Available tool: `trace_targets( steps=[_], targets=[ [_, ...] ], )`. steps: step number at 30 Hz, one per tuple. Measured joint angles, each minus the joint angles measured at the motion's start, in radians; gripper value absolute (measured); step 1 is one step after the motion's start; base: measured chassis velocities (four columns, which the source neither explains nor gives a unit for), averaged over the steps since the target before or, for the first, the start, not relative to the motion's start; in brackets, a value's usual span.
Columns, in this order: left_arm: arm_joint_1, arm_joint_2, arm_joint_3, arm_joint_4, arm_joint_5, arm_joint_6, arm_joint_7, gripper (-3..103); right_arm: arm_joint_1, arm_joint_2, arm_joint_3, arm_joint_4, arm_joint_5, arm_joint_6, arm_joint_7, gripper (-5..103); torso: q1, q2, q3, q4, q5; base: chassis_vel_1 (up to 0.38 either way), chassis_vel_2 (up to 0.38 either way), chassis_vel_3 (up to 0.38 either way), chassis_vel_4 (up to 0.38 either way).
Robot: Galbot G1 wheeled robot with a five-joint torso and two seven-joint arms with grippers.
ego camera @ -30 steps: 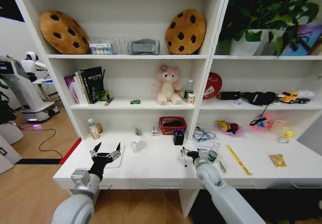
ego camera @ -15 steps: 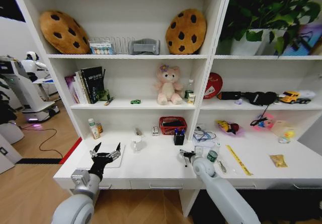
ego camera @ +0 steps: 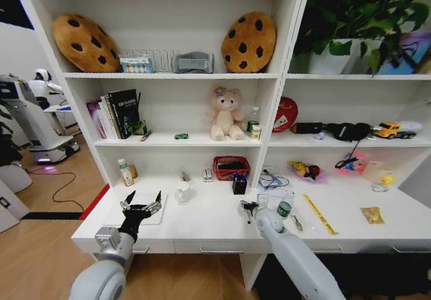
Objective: Organize the objects on the table.
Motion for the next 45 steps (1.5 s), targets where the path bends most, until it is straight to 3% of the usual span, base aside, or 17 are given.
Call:
trace_targets(
  steps=[28, 34, 37, 45],
  targets=[
    [0.0, 0.0, 0.0, 0.0, 0.0, 0.0, 0.0, 100, 0.06, 0.018, -0.042, -0.065, 0.036, -0.03, -0.003, 46, 0.0, 0.0, 0.0, 0.0, -0.0001, 0.0, 0.0, 0.0, 0.0],
    [0.0, 0.0, 0.0, 0.0, 0.0, 0.0, 0.0, 100, 0.062, 0.02, -0.047, -0.068, 0.035, -0.031, 0.0, 33, 0.0, 0.0, 0.0, 0.0, -0.0001, 0.0, 0.0, 0.0, 0.0],
    [0.0, 0.0, 0.0, 0.0, 0.0, 0.0, 0.0, 100, 0.06, 0.019, -0.048, -0.069, 0.035, -0.031, 0.002, 16, 0.0, 0.0, 0.0, 0.0001, 0.0, 0.0, 0.0, 0.0, 0.0],
    [0.0, 0.0, 0.0, 0.0, 0.0, 0.0, 0.0, 100, 0.047, 0.008, -0.04, -0.059, 0.024, -0.021, 0.0, 12, 0.0, 0.0, 0.0, 0.0001, 0.0, 0.0, 0.0, 0.0, 0.0]
  ],
)
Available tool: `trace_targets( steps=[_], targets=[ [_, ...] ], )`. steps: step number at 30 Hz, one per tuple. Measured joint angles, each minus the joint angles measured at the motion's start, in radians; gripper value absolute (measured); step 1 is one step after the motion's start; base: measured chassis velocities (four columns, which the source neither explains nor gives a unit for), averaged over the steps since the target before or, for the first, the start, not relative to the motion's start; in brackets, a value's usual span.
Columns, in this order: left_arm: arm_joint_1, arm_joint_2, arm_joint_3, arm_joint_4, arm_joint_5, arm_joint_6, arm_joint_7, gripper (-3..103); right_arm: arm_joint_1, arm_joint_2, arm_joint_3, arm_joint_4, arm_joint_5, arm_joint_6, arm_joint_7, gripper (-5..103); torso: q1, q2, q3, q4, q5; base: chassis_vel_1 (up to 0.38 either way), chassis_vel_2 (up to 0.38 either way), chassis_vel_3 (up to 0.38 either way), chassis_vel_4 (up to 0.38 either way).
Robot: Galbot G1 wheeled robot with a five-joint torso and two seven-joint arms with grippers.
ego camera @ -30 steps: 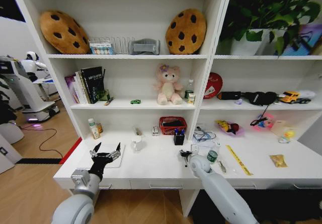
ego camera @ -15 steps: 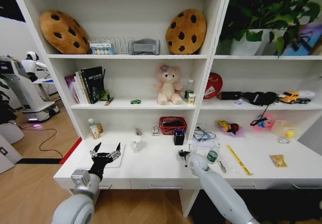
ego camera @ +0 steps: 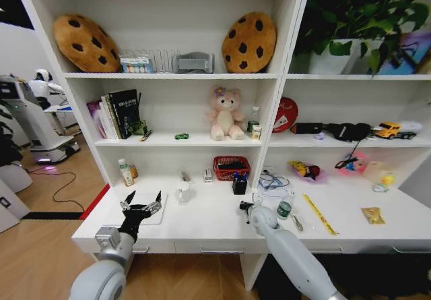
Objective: Organize the objects on the table.
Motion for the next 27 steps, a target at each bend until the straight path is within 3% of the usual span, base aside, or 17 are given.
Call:
trace_targets(
  steps=[1, 3, 4, 7, 8, 9, 10, 11, 13, 14, 16, 17, 18, 19, 27],
  targets=[
    [0.0, 0.0, 0.0, 0.0, 0.0, 0.0, 0.0, 100, 0.0, 0.0, 0.0, 0.0, 0.0, 0.0, 0.0, 12, 0.0, 0.0, 0.0, 0.0, 0.0, 0.0, 0.0, 0.0, 0.0],
    [0.0, 0.0, 0.0, 0.0, 0.0, 0.0, 0.0, 100, -0.01, -0.008, -0.004, 0.004, -0.125, 0.079, -0.049, 12, 0.0, 0.0, 0.0, -0.0002, 0.0003, 0.0, 0.0, 0.0, 0.0],
    [0.0, 0.0, 0.0, 0.0, 0.0, 0.0, 0.0, 100, -0.01, -0.008, -0.004, 0.004, -0.125, 0.079, -0.049, 12, 0.0, 0.0, 0.0, -0.0002, 0.0003, 0.0, 0.0, 0.0, 0.0],
    [0.0, 0.0, 0.0, 0.0, 0.0, 0.0, 0.0, 100, -0.012, -0.013, -0.008, 0.006, -0.292, 0.226, -0.143, 12, 0.0, 0.0, 0.0, -0.0002, 0.0002, 0.0, 0.0, 0.0, 0.0],
    [0.0, 0.0, 0.0, 0.0, 0.0, 0.0, 0.0, 100, -0.012, -0.013, -0.008, 0.006, -0.292, 0.226, -0.143, 12, 0.0, 0.0, 0.0, -0.0002, 0.0002, 0.0, 0.0, 0.0, 0.0],
    [0.0, 0.0, 0.0, 0.0, 0.0, 0.0, 0.0, 100, -0.011, -0.013, -0.008, 0.006, -0.332, 0.276, -0.178, 12, 0.0, 0.0, 0.0, -0.0001, 0.0001, 0.0, 0.0, 0.0, 0.0],
    [0.0, 0.0, 0.0, 0.0, 0.0, 0.0, 0.0, 100, 0.002, -0.011, -0.005, -0.005, -0.41, 0.387, -0.259, 12, 0.0, 0.0, 0.0, -0.0002, 0.0, 0.0, 0.0, 0.0, 0.0],
    [0.0, 0.0, 0.0, 0.0, 0.0, 0.0, 0.0, 100, 0.002, -0.011, -0.005, -0.005, -0.41, 0.387, -0.259, 12, 0.0, 0.0, 0.0, -0.0002, 0.0, 0.0, 0.0, 0.0, 0.0],
    [0.0, 0.0, 0.0, 0.0, 0.0, 0.0, 0.0, 100, 0.046, 0.014, -0.001, -0.051, -0.495, 0.521, -0.328, 12, 0.0, 0.0, 0.0, -0.0003, -0.0004, 0.0, 0.0, 0.0, 0.0],
    [0.0, 0.0, 0.0, 0.0, 0.0, 0.0, 0.0, 100, 0.046, 0.014, -0.001, -0.051, -0.495, 0.521, -0.328, 12, 0.0, 0.0, 0.0, -0.0003, -0.0004, 0.0, 0.0, 0.0, 0.0],
    [0.0, 0.0, 0.0, 0.0, 0.0, 0.0, 0.001, 100, 0.102, 0.06, 0.011, -0.117, -0.59, 0.649, -0.373, 12, 0.0, 0.0, 0.0, 0.0003, 0.0003, 0.0, 0.0, 0.0, 0.0],
    [0.0, 0.0, 0.0, 0.0, 0.0, 0.0, 0.001, 100, 0.102, 0.06, 0.011, -0.117, -0.59, 0.649, -0.373, 12, 0.0, 0.0, 0.0, 0.0003, 0.0003, 0.0, 0.0, 0.0, 0.0],
    [0.0, 0.0, 0.0, 0.0, 0.0, 0.0, 0.0, 100, 0.148, 0.101, 0.037, -0.176, -0.673, 0.741, -0.397, 12, 0.0, 0.0, 0.0, 0.0004, -0.0004, 0.0, 0.0, 0.0, 0.0],
    [0.0, 0.0, 0.0, 0.0, 0.0, 0.0, 0.0, 100, 0.168, 0.122, 0.05, -0.212, -0.706, 0.776, -0.407, 12, 0.0, 0.0, 0.0, 0.0004, -0.0002, 0.0, 0.0, 0.0, 0.0],
    [0.0, 0.0, 0.0, 0.0, 0.0, 0.0, 0.0, 100, 0.224, 0.183, 0.114, -0.382, -0.799, 0.871, -0.413, 12, 0.0, 0.0, 0.0, -0.0002, -0.0001, 0.0, 0.0, 0.0, 0.0]
  ],
)
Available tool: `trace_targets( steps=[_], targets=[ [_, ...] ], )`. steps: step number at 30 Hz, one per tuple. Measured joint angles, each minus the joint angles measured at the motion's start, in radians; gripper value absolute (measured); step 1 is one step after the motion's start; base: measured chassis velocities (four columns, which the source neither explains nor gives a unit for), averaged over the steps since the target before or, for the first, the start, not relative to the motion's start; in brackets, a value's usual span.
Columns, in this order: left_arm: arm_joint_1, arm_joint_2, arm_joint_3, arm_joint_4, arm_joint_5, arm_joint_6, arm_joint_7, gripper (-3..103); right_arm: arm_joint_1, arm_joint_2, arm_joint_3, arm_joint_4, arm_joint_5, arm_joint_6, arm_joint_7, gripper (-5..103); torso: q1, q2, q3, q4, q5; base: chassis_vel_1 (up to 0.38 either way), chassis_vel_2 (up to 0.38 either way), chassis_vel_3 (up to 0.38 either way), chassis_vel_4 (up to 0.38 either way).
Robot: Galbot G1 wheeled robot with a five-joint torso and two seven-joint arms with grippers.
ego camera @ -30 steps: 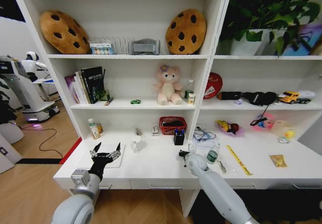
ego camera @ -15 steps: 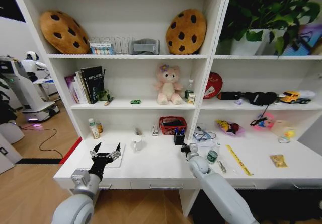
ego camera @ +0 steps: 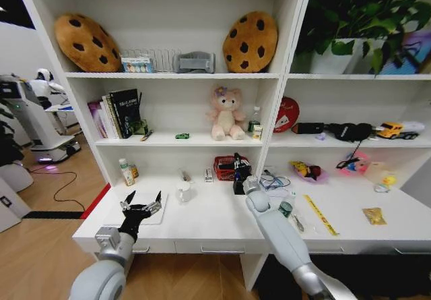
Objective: Organize the objects on the table.
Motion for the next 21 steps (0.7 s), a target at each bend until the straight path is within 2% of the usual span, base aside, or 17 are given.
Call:
trace_targets(
  steps=[6, 21],
  targets=[
    [0.0, 0.0, 0.0, 0.0, 0.0, 0.0, 0.0, 100, 0.031, 0.029, 0.038, -0.12, -0.047, 0.049, 0.0, 12, 0.0, 0.0, 0.0, 0.0002, 0.0001, 0.0, 0.0, 0.0, 0.0],
    [0.0, 0.0, 0.0, 0.0, 0.0, 0.0, 0.0, 100, 0.048, 0.082, 0.072, -0.211, -0.076, 0.095, 0.001, 12, 0.0, 0.0, 0.0, 0.0002, 0.0, 0.0, 0.0, 0.0, 0.0]
  ],
)
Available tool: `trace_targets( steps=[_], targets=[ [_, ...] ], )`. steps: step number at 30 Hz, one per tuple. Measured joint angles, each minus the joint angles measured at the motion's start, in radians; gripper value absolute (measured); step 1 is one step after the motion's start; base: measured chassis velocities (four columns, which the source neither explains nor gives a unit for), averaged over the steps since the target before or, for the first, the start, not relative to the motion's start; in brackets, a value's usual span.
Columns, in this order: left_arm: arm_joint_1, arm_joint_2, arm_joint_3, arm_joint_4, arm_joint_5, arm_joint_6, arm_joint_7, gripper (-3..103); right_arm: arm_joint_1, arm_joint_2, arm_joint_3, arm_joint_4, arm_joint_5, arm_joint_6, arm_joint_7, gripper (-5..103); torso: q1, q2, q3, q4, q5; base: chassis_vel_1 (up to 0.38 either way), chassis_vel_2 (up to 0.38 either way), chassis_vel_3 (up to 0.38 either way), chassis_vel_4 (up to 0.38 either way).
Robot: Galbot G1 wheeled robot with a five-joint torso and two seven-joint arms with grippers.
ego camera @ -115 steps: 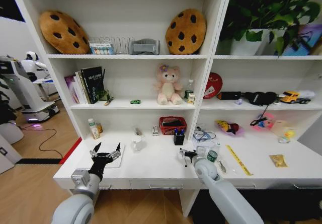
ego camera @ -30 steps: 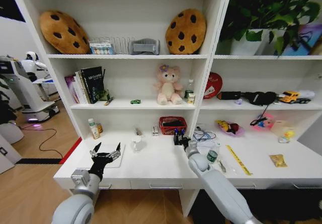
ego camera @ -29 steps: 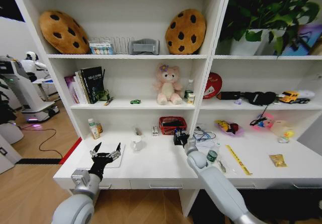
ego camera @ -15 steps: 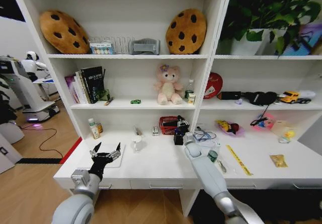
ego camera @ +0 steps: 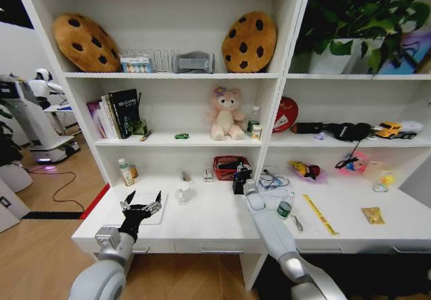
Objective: Organize the objects on the table.
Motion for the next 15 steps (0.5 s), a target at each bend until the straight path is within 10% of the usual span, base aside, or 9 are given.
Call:
trace_targets(
  steps=[9, 15],
  targets=[
    [0.0, 0.0, 0.0, 0.0, 0.0, 0.0, 0.0, 100, -0.016, 0.001, -0.001, 0.006, -0.004, -0.006, 0.021, 27, 0.0, 0.0, 0.0, 0.0, 0.0, 0.0, 0.0, 0.0, 0.0],
    [0.0, 0.0, 0.0, 0.0, 0.0, 0.0, 0.0, 100, -0.043, -0.016, -0.021, 0.077, 0.004, -0.025, 0.055, 65, 0.0, 0.0, 0.0, 0.0, 0.0001, 0.0, 0.0, 0.0, 0.0]
  ],
)
